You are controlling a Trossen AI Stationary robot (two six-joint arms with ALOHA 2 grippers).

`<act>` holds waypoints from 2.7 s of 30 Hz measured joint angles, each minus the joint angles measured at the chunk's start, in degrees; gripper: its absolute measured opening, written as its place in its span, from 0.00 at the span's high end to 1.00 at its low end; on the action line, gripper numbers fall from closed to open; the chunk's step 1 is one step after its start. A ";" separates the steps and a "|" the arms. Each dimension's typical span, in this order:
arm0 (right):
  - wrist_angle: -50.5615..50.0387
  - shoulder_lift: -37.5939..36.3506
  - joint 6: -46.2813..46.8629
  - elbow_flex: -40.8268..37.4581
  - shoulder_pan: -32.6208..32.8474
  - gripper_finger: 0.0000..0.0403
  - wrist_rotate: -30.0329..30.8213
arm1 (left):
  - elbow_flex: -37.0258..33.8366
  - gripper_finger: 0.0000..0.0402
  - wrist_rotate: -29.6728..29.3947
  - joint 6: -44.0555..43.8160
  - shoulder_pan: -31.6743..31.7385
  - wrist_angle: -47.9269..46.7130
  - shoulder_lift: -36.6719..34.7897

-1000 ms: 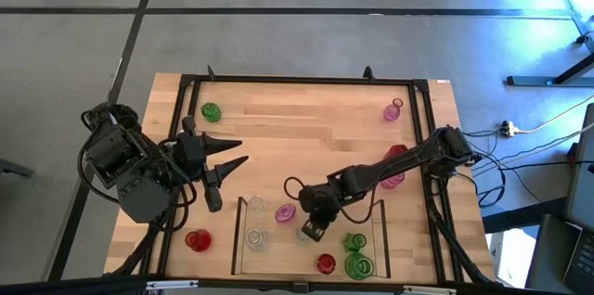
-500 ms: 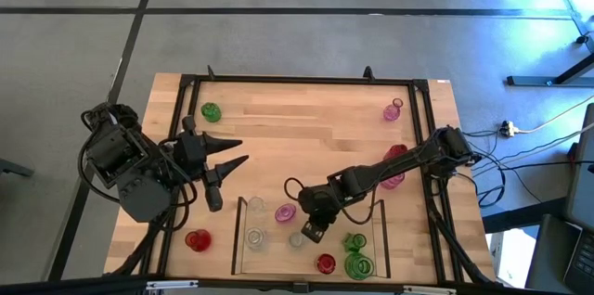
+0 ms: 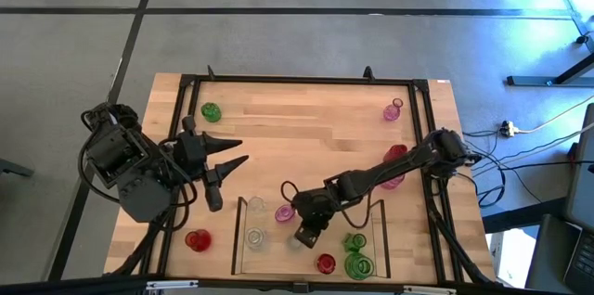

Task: Sort vases onto shelf
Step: Put the transparent vase aligned with the other transparent vases on the shelf

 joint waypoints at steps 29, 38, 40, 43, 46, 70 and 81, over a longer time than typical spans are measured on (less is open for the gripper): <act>5.26 1.92 2.34 0.00 0.52 1.00 2.79 | 0.00 0.63 0.25 -1.25 0.02 0.15 0.00; 15.13 5.36 5.36 0.00 1.00 1.00 -1.38 | 0.00 0.63 0.64 -1.34 0.01 0.15 0.00; 15.01 5.36 5.34 0.00 1.04 1.00 -1.22 | 0.00 0.63 1.26 -1.51 0.00 0.15 0.00; 15.00 5.36 5.39 0.00 0.91 1.00 -1.59 | 0.00 0.63 1.69 -1.54 -0.04 0.15 0.00; 15.06 5.35 5.51 0.00 0.91 1.00 -2.59 | 0.00 0.63 1.72 -1.55 -0.04 0.15 0.00; 25.03 5.29 8.49 0.00 0.93 1.00 -1.14 | 0.00 0.63 1.56 -1.54 -0.04 0.16 0.00; 14.19 5.29 7.17 5.95 0.91 1.00 3.80 | 0.00 0.63 1.63 -1.65 -0.04 0.52 0.00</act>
